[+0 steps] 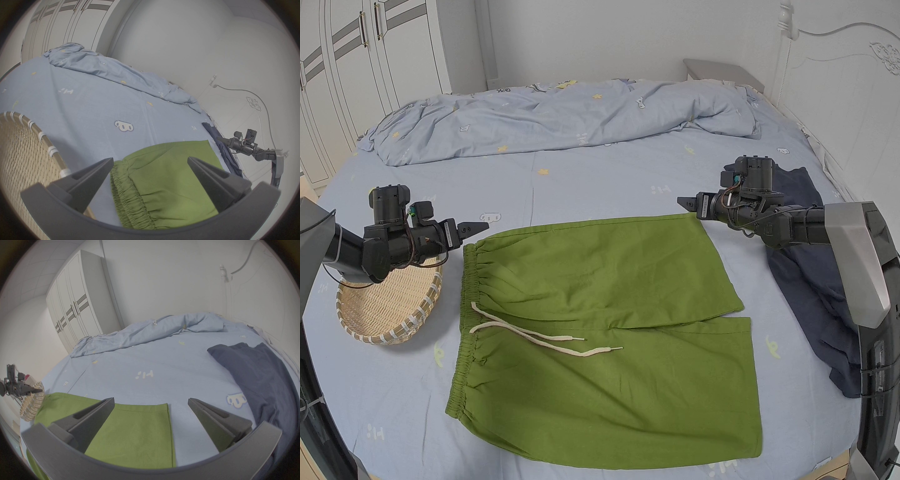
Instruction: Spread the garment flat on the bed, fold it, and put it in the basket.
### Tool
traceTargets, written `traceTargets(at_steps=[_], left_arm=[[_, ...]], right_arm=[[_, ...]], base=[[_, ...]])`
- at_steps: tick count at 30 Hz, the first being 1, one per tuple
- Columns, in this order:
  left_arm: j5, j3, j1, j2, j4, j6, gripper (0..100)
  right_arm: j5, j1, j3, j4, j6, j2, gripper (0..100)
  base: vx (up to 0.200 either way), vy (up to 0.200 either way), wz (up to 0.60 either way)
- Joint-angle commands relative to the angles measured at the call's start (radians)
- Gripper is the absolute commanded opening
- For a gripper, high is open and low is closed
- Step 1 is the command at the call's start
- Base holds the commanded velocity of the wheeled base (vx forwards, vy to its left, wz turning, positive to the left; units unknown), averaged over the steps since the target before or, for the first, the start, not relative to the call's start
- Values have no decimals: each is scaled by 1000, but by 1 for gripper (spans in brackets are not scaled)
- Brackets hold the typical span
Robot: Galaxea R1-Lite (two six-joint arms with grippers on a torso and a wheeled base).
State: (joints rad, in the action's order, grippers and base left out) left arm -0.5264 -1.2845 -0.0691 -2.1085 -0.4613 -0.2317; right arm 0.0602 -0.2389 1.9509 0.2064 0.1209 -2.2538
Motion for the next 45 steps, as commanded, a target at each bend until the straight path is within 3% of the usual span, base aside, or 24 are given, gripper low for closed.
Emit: traceTargets(at_steps=[1,4,7,12,16,21,30,36,38,45], left_arm=[[20,27,11,65,0,-1,100],[29,57,11,130,0,-9,100],[29,174,12,252,0,-35,100],[19,456,8,441,1,-92,100],[12,691,5,522,1,-100,100],[11,898,2,552,0,-103,100],[-11,1077,-3,608,0,-109,100],[-121,1116,-101,594,1,-98,100],[-164,1116,-121,544,1,-92,100],[-170,1103,-115,367,0,-38,100]], right_arm=[[-2,17,-27,-2,31,59,100],[-2,26,-75,-10,45,117,100],[1,32,-211,-50,68,243,100],[23,27,-558,-99,169,441,100],[35,21,-814,-70,168,553,100],[35,13,-1009,-42,191,646,100],[24,-8,-1210,30,218,732,100],[27,-8,-1251,38,218,792,100],[27,-7,-1253,38,218,806,100],[27,-14,-1259,34,218,841,100]], base=[[0,0,0],[0,0,0],[0,0,0],[0,0,0],[0,0,0],[0,0,0],[0,0,0],[0,0,0],[0,0,0],[0,0,0]])
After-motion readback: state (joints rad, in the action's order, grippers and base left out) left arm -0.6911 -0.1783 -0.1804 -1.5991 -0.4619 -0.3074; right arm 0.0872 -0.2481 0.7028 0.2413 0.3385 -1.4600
